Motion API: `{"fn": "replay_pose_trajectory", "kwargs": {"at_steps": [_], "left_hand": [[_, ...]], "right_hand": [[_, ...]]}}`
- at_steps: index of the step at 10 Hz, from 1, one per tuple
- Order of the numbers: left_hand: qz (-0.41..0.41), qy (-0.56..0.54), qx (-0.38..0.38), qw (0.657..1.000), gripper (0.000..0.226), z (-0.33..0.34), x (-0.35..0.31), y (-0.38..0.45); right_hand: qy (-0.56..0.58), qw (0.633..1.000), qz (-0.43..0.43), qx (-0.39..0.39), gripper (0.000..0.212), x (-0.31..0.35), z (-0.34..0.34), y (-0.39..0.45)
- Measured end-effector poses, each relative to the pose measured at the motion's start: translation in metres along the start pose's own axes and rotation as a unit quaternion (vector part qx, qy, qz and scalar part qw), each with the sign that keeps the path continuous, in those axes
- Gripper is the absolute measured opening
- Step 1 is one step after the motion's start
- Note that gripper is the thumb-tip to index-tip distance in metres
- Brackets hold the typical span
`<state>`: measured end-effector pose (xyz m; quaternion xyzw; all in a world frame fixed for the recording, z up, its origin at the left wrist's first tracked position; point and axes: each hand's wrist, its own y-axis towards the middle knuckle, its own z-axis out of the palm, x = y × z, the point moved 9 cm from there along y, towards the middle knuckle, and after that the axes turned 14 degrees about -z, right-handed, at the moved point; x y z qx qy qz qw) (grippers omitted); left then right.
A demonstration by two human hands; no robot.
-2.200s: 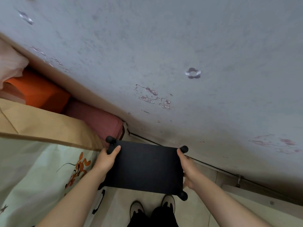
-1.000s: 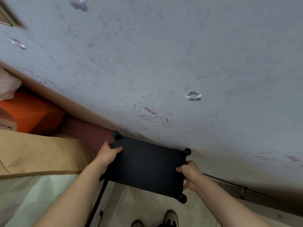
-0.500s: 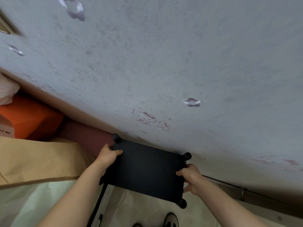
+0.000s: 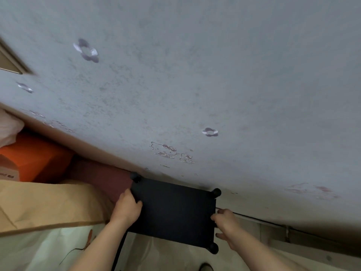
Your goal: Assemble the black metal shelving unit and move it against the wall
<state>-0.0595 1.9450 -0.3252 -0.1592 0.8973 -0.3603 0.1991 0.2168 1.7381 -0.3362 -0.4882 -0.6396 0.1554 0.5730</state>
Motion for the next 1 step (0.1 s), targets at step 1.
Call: {"fn": "replay_pose_trajectory", "kwargs": {"at_steps": [1], "left_hand": [[0.009, 0.069, 0.006, 0.998, 0.069, -0.0022, -0.0052, -0.0232]], "right_hand": [[-0.028, 0.999, -0.032, -0.011, 0.041, 0.0098, -0.0109, -0.0172]]}}
